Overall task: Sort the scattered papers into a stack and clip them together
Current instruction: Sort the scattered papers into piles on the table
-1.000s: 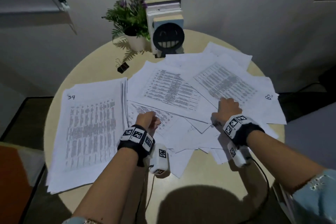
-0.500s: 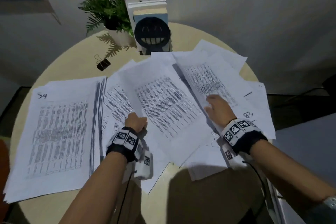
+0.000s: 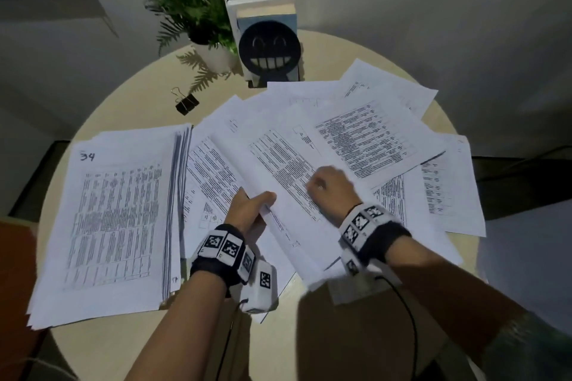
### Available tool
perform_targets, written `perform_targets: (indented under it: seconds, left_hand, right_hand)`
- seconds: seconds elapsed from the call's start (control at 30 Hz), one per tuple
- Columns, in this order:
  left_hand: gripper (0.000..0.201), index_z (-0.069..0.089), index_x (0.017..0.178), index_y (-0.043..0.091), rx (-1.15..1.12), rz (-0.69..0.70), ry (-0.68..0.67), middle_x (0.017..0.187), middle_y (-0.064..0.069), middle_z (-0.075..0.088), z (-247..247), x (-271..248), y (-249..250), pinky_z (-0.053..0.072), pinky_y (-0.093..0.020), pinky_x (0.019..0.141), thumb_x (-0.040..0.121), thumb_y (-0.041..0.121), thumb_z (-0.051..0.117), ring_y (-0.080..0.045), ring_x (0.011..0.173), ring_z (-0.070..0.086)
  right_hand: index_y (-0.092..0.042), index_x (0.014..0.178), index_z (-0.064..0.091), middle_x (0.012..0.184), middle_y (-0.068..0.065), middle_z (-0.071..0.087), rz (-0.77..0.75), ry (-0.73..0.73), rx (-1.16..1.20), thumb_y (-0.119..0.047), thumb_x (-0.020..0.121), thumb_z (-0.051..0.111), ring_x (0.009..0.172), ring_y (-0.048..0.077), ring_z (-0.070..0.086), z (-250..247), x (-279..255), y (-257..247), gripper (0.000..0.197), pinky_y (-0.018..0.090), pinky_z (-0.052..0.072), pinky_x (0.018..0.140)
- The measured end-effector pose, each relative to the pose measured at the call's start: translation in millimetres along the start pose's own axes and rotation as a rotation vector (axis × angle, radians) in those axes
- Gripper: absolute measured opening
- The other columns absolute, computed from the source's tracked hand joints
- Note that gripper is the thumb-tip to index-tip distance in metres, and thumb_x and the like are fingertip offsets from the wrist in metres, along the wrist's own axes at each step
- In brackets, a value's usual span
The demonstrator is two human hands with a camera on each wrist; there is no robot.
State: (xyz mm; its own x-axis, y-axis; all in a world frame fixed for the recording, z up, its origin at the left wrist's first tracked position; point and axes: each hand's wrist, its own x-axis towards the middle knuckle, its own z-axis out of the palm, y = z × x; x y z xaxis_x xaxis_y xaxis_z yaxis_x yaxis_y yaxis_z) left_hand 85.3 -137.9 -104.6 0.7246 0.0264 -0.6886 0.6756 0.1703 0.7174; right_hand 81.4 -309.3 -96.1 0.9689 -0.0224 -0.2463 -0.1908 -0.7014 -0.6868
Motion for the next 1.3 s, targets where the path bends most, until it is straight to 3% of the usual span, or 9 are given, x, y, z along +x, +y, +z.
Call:
perform_targets:
  seconds: [0.17, 0.3, 0.43, 0.6, 0.83, 1.0, 1.07, 1.2, 1.3]
  left_hand:
    - [0.095, 0.036, 0.138, 0.024, -0.195, -0.022, -0.138, 0.137, -0.009, 0.047, 4.7, -7.4, 14.2, 0.051, -0.044, 0.088, 0.058, 0.068, 0.063, -0.030, 0.114, 0.054]
    - [0.035, 0.052, 0.119, 0.002, 0.115, 0.052, 0.030, 0.092, -0.011, 0.062, 14.9, 0.8, 17.0, 0.052, -0.028, 0.063, 0.085, 0.004, 0.059, -0.021, 0.075, 0.059]
    - [0.011, 0.052, 0.080, 0.008, 0.354, 0.141, 0.122, 0.066, -0.004, 0.049, 25.5, 3.3, 16.2, 0.041, -0.025, 0.054, 0.091, 0.009, 0.055, -0.017, 0.057, 0.048]
    - [0.059, 0.034, 0.135, 0.003, 0.273, 0.142, 0.197, 0.127, -0.011, 0.049, 36.9, 19.0, 24.2, 0.042, -0.032, 0.097, 0.087, 0.023, 0.063, -0.023, 0.107, 0.052]
    - [0.012, 0.054, 0.093, -0.004, 0.340, 0.019, 0.191, 0.048, -0.008, 0.055, 65.0, 24.5, 17.8, 0.037, -0.015, 0.036, 0.093, 0.008, 0.050, -0.019, 0.046, 0.050]
    - [0.061, 0.038, 0.137, -0.004, 0.162, -0.051, 0.202, 0.122, -0.023, 0.058, 56.4, 19.7, 0.0, 0.043, -0.043, 0.100, 0.096, 0.041, 0.041, -0.036, 0.111, 0.056]
    - [0.078, 0.032, 0.144, 0.009, -0.010, -0.076, 0.081, 0.129, -0.009, 0.055, 54.2, 12.2, -8.4, 0.043, -0.037, 0.105, 0.088, 0.063, 0.038, -0.028, 0.117, 0.054]
    - [0.033, 0.051, 0.121, 0.001, 0.329, 0.145, 0.159, 0.083, -0.007, 0.057, 53.0, 0.3, -4.9, 0.048, -0.024, 0.059, 0.095, 0.020, 0.047, -0.021, 0.069, 0.054]
    - [0.019, 0.054, 0.106, 0.000, 0.575, 0.285, 0.181, 0.087, -0.014, 0.055, 38.7, -0.5, 20.3, 0.047, -0.031, 0.069, 0.094, 0.008, 0.042, -0.025, 0.078, 0.051]
  right_hand:
    - [-0.006, 0.136, 0.035, 0.141, 0.013, 0.037, 0.350, 0.115, -0.132, -0.038, 0.082, 0.060, 0.130, 0.032, 0.034, -32.9, 23.7, 33.4, 0.067, 0.045, 0.033, 0.106]
    - [-0.004, 0.123, 0.047, 0.113, 0.013, 0.058, 0.310, -0.028, 0.180, -0.030, 0.084, 0.062, 0.104, 0.027, 0.057, -20.1, 20.3, 33.3, 0.049, 0.033, 0.050, 0.085]
    - [-0.005, 0.119, 0.056, 0.102, 0.014, 0.064, 0.268, 0.000, 0.176, -0.013, 0.090, 0.055, 0.083, 0.022, 0.058, -30.6, 18.6, 32.9, 0.030, 0.019, 0.039, 0.059]
    - [0.001, 0.116, 0.059, 0.110, 0.022, 0.063, 0.445, 0.416, 0.255, -0.004, 0.090, 0.046, 0.102, 0.033, 0.060, -78.7, 20.2, 66.0, 0.029, 0.019, 0.032, 0.064]
    - [0.009, 0.126, 0.046, 0.130, 0.027, 0.051, 0.798, 0.438, 0.410, -0.007, 0.092, 0.043, 0.121, 0.037, 0.049, -87.8, 5.7, 94.2, 0.038, 0.035, 0.041, 0.088]
    - [0.009, 0.140, 0.024, 0.147, 0.021, 0.032, 0.809, 0.363, 0.547, -0.008, 0.093, 0.044, 0.130, 0.035, 0.039, -53.6, -6.7, 70.7, 0.054, 0.038, 0.036, 0.101]
    - [0.007, 0.141, 0.022, 0.134, 0.021, 0.042, 0.786, 0.293, 0.618, -0.011, 0.093, 0.044, 0.116, 0.034, 0.050, -31.4, -7.9, 58.2, 0.056, 0.040, 0.045, 0.087]
    - [0.008, 0.129, 0.037, 0.085, 0.017, 0.067, 0.750, -0.041, 0.609, -0.025, 0.094, 0.047, 0.037, 0.017, 0.058, -1.0, -15.7, 34.4, 0.049, 0.024, 0.050, 0.040]
    - [-0.001, 0.061, 0.053, 0.032, 0.002, 0.051, 0.571, -0.040, 0.359, -0.032, 0.090, 0.054, 0.033, 0.018, 0.047, -16.2, -21.4, 24.7, 0.042, 0.028, 0.044, 0.051]
